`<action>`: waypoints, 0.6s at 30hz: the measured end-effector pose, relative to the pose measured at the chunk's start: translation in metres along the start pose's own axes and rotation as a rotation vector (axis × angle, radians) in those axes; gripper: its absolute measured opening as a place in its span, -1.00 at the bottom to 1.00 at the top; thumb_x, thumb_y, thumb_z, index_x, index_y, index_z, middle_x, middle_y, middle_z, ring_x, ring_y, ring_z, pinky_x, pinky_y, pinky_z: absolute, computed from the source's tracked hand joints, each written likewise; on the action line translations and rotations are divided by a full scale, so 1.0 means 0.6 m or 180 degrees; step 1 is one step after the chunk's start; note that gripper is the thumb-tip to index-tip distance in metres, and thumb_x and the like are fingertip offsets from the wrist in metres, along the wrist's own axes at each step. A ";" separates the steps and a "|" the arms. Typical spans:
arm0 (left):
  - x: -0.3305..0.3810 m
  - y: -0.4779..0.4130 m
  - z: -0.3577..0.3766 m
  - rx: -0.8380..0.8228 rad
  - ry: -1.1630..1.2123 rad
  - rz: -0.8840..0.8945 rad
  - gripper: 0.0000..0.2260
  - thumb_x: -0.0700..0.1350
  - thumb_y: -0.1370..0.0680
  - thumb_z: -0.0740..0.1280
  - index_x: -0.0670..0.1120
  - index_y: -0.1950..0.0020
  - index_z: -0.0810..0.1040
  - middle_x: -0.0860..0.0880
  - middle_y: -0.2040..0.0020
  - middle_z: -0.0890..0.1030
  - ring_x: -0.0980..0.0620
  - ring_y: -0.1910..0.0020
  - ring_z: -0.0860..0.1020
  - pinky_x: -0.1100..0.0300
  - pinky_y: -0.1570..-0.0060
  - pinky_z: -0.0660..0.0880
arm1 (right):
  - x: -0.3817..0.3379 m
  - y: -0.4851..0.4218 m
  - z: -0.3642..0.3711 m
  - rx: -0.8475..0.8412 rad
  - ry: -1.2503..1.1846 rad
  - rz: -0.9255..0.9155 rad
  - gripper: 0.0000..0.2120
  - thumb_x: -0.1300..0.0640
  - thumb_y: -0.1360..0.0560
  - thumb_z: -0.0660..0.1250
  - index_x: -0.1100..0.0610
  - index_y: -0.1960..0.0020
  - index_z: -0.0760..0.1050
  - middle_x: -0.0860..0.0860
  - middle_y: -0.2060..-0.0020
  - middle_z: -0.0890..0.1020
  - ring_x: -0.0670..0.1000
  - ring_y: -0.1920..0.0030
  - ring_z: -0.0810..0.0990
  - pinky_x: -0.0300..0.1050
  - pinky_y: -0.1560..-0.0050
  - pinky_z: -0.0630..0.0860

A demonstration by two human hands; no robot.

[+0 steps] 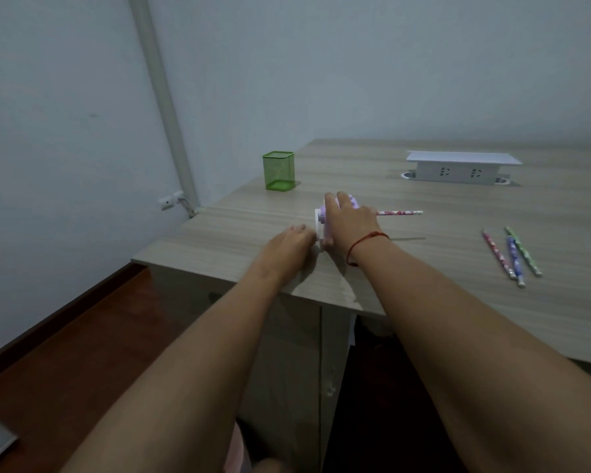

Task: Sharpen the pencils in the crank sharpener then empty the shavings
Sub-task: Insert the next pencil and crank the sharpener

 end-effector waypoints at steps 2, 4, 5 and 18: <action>-0.009 -0.013 0.009 -0.0218 0.0046 -0.0152 -0.87 -0.19 -0.54 0.27 -0.12 -0.06 0.54 -0.09 -0.06 0.55 -0.05 -0.04 0.52 0.18 0.03 0.39 | -0.001 0.000 0.003 -0.0018 0.0003 -0.0035 -0.26 -0.05 -0.38 0.44 0.09 -0.44 0.18 0.10 -0.42 0.29 0.19 -0.41 0.33 0.24 -0.30 0.35; -0.020 -0.026 0.018 -0.0434 0.0060 -0.0346 -0.86 -0.21 -0.56 0.25 -0.13 -0.06 0.57 -0.11 -0.05 0.57 -0.06 -0.01 0.55 0.15 0.02 0.42 | -0.002 0.000 0.006 -0.0035 0.0008 -0.0064 -0.26 -0.05 -0.37 0.45 0.09 -0.43 0.19 0.10 -0.43 0.29 0.22 -0.41 0.33 0.27 -0.31 0.33; -0.025 -0.033 0.024 -0.0552 0.0062 -0.0440 -0.85 -0.22 -0.56 0.24 -0.14 -0.07 0.57 -0.12 -0.04 0.58 -0.08 0.00 0.56 0.13 0.02 0.44 | -0.002 -0.001 0.007 -0.0034 -0.0005 -0.0069 -0.25 -0.05 -0.36 0.46 0.09 -0.42 0.19 0.09 -0.42 0.29 0.24 -0.40 0.34 0.28 -0.30 0.32; -0.056 -0.128 -0.014 -0.0061 -0.0121 -0.0324 -0.79 -0.15 -0.63 0.11 -0.21 -0.03 0.50 -0.25 0.00 0.58 -0.24 0.01 0.54 0.02 0.15 0.40 | 0.014 0.010 -0.008 -0.0112 -0.0137 -0.0111 -0.26 -0.03 -0.39 0.43 0.06 -0.45 0.16 0.07 -0.38 0.33 0.24 -0.17 0.53 0.21 -0.25 0.39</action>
Point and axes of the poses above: each hand's wrist, its own y-axis away from the middle knuckle, its own z-axis out of the palm, x = y × z, the point moved 10 cm from there along -y, towards the middle knuckle
